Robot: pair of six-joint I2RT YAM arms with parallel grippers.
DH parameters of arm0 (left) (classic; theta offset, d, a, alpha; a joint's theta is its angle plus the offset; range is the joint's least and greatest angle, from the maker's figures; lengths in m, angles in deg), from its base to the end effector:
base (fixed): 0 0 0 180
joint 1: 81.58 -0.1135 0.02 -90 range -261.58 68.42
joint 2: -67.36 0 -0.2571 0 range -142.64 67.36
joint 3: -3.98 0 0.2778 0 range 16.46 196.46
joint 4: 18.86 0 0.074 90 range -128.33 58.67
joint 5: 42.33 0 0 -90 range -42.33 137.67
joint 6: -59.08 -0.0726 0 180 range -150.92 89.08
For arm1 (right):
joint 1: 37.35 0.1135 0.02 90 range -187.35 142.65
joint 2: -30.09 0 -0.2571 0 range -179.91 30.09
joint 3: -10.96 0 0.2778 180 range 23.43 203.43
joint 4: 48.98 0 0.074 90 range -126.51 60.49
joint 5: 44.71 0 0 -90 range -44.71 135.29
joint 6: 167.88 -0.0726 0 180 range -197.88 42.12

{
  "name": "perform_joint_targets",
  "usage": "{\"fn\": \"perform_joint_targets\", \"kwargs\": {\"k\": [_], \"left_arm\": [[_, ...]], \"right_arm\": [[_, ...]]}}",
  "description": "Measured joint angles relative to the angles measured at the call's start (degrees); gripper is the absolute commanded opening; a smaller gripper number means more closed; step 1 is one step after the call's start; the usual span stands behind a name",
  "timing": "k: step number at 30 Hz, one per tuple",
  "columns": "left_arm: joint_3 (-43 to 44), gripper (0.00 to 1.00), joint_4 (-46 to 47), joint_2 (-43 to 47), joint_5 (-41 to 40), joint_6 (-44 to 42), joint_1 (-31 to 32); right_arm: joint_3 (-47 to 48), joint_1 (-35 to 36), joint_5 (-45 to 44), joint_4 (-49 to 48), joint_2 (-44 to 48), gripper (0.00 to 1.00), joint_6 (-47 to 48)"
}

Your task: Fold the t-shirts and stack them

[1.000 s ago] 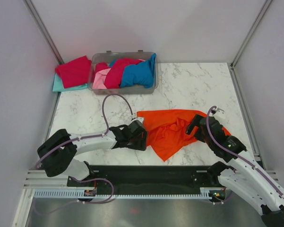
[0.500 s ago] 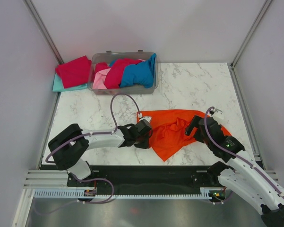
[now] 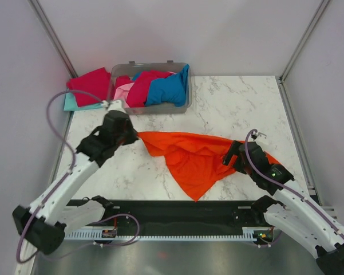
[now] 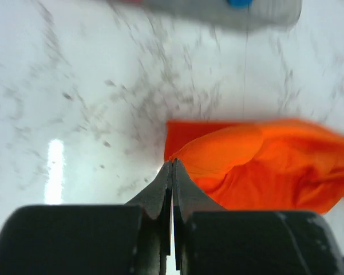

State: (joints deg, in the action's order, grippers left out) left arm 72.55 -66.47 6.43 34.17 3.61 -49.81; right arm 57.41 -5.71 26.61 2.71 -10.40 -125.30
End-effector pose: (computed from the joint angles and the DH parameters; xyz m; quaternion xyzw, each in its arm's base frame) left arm 0.2480 -0.1337 0.2823 -0.0714 0.8985 -0.1405 0.4098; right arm 0.1828 0.0853 0.2070 0.1860 0.8970 0.1207 0.3824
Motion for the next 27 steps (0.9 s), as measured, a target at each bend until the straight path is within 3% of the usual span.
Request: {"fn": "perform_joint_targets", "kwargs": {"k": [2,5,9,14,20,27], "left_arm": [[2.3,0.02,-1.6,5.6,-1.2,-2.0,-5.6],[1.6,0.02,-2.8,10.7,-1.3,-4.5,-8.8],[-4.9,0.02,-4.1,9.3,2.1,-6.5,-9.7],[-7.5,0.02,-6.5,6.2,5.3,-8.1,-9.7],[-7.5,0.02,-6.3,8.4,6.6,-8.7,-9.8],[-7.5,0.02,-6.3,9.3,6.6,-8.7,-9.9]], "right_arm": [[-0.6,0.0,0.5,-0.7,-1.0,0.96,-0.5],[-1.2,0.0,1.4,-1.9,-3.4,0.88,-1.2],[-1.4,2.3,3.5,-5.1,-7.5,0.79,-2.0],[1.0,14.8,2.1,-7.8,-16.0,0.70,-3.9],[3.4,22.5,-1.1,-9.7,-25.0,0.70,-8.1],[4.4,26.1,-3.2,-10.7,-31.4,0.66,-10.3]]}}
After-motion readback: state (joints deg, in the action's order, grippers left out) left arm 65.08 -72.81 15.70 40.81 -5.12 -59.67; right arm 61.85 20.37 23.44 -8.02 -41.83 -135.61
